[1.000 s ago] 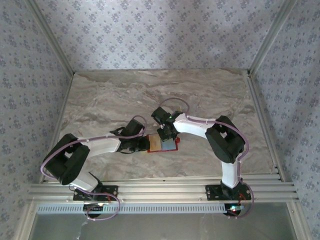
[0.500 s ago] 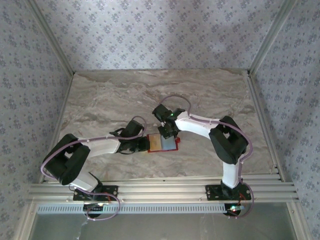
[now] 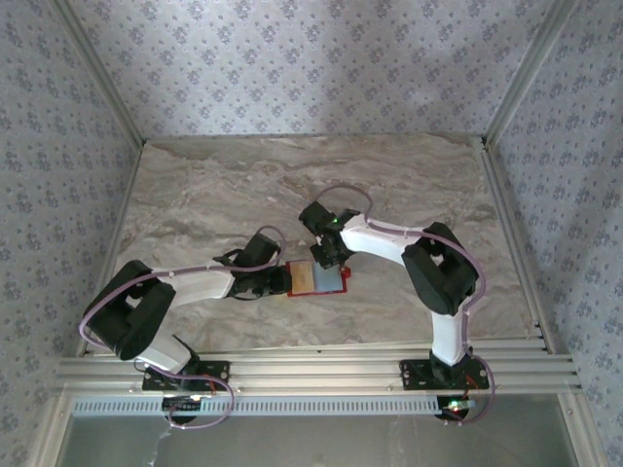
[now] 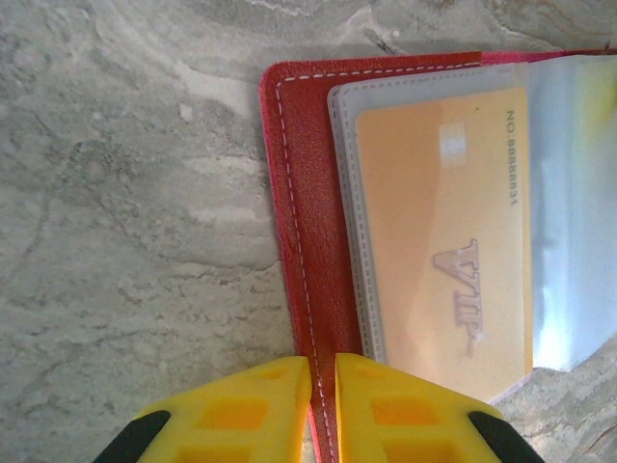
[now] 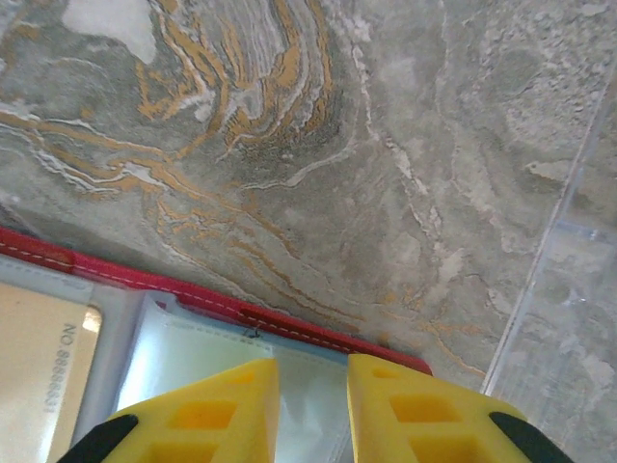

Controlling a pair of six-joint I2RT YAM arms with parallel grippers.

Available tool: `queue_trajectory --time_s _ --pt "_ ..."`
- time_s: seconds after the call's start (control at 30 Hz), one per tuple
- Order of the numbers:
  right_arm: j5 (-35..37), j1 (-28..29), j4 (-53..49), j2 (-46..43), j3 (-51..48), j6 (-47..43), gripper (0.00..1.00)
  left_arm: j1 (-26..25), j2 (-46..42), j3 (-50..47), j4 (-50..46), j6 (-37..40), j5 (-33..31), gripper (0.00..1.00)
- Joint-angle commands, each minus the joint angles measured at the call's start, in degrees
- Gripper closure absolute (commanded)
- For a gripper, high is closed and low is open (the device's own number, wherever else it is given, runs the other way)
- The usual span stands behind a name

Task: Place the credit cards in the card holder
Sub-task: Flip over the card slot in the card holder.

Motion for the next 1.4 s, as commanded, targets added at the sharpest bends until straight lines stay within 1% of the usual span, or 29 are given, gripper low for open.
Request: queue_trajectory --time_s 0.0,0.2,0.37,0.57,0.7,0.83,0.9,1.1,1.3,1.37 --pt "-0.36 -0.13 -1.49 1.52 0.86 -0.24 0.72 -0.31 1.26 -1.14 -0.28 0.08 0.39 0.84" --pt "-0.10 0.34 -1.66 1.92 -0.42 0.80 0.70 -0.25 1.09 -1.03 -0.64 0.15 0.36 0.84" --pt "-1.05 0.54 -1.28 1.92 -1.74 1.48 0.72 -0.21 1.24 -0.77 -0.64 0.24 0.18 0.84" --pt "-2.14 0.55 -1.02 2.26 -2.68 1.56 0.84 -0.24 1.48 -0.77 -0.72 0.24 0.09 0.84" --pt "-2.46 0.63 -0.82 1.57 -2.80 1.36 0.89 -0.20 1.85 -0.77 -0.68 0.39 0.09 0.84" --pt "-1.15 0.73 -1.17 0.04 -2.11 1.11 0.98 -0.26 2.61 -0.91 -0.38 0.40 0.01 0.84" --pt "-0.14 0.95 -1.76 -0.71 -1.28 1.01 1.00 -0.23 3.16 -0.94 -0.07 0.42 -0.04 0.85" --pt "1.01 2.04 -3.38 -2.46 2.40 0.02 1.00 -0.31 3.98 -1.27 0.67 0.11 0.10 0.85" --pt "-3.79 2.31 -3.65 -3.25 4.71 0.07 1.00 -0.44 4.39 -1.31 1.02 0.02 0.16 0.85" --pt "-6.84 2.24 -3.38 -3.12 5.07 0.18 1.00 -0.46 4.57 -1.21 1.19 -0.09 0.25 0.85"
